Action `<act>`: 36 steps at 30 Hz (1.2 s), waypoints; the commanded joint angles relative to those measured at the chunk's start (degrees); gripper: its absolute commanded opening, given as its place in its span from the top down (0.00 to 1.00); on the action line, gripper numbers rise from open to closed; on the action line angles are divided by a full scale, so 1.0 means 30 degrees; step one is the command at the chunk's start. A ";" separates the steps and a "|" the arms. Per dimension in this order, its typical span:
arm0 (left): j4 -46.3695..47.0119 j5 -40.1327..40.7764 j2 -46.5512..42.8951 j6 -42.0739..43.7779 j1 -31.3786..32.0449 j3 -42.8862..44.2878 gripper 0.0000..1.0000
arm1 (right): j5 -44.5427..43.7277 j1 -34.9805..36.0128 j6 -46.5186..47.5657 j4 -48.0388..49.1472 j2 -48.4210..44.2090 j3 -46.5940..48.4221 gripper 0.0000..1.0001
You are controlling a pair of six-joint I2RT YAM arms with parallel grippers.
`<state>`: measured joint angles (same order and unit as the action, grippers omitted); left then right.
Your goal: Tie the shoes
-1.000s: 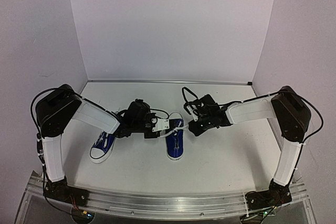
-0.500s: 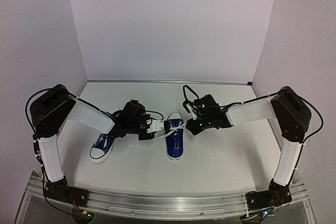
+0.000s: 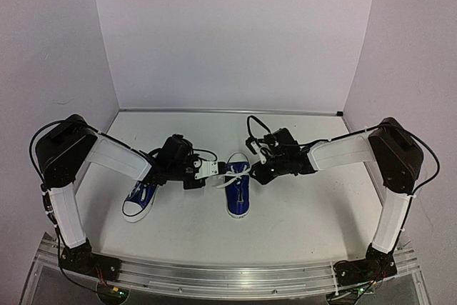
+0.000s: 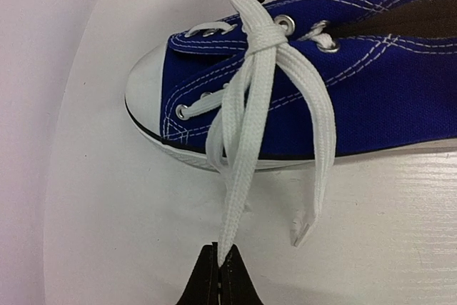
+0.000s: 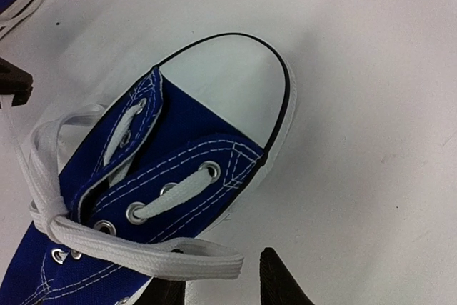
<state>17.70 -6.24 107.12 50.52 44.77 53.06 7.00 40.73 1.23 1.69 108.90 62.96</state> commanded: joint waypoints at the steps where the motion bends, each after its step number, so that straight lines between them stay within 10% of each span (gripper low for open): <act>1: -0.0504 0.0055 -0.1234 -0.0307 -0.0168 -0.0323 1.00 | 0.0413 -0.0099 0.0513 0.0161 -0.0504 0.0072 0.67; 25: -0.1716 -0.0473 -0.1457 0.0046 -0.0598 -0.0613 0.99 | 0.1970 -0.0090 0.3362 -0.0362 -0.0116 0.1238 0.63; 36: -0.1689 -0.1279 -0.1637 -0.0686 -0.1558 -0.0226 0.70 | 0.2071 -0.0089 0.4295 -0.2191 0.0643 0.2232 1.00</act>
<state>11.95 -7.72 104.55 50.83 42.94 50.46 13.02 40.53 12.39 -1.56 110.47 68.68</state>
